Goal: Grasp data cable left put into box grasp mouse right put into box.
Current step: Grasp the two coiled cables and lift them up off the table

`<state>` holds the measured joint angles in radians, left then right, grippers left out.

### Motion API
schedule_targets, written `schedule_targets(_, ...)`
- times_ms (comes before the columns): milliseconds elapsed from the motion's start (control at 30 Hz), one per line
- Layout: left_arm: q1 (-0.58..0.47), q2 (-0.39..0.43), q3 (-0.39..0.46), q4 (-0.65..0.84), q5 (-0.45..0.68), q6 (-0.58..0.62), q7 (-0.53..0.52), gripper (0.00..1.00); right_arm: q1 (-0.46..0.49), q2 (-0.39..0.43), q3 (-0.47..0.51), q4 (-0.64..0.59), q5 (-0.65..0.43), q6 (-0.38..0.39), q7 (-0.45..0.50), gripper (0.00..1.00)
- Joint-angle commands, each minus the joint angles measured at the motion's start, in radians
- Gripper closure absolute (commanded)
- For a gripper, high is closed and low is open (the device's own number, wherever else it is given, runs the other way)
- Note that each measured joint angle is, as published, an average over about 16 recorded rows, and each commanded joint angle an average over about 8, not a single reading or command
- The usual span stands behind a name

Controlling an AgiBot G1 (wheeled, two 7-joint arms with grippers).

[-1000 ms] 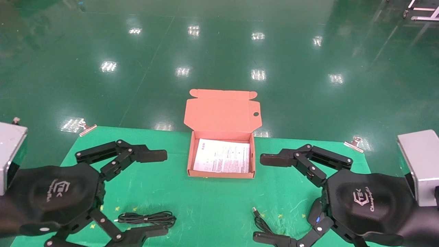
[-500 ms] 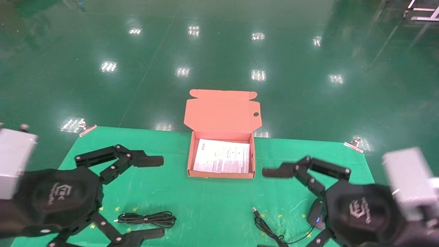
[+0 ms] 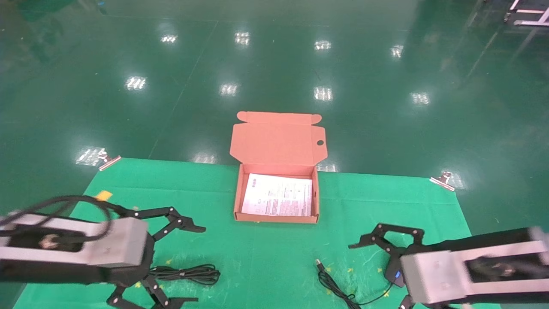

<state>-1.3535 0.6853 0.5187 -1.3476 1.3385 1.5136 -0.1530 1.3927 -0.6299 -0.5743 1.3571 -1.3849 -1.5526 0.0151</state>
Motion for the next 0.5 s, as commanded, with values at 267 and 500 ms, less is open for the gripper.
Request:
schedule_targets(267,-0.086,0.125,0.144,-0.009,0.333,-0.043,0.046,0.00,0.077,-0.060,-0.168,0.001,-0.260,0.027,-0.027,0.00)
schedule_targets(500,-0.070,0.214,0.230,-0.009,0.558,-0.125,0.035,0.00,0.052,-0.104,-0.230,-0.003,-0.407,0.092,0.044,0.00)
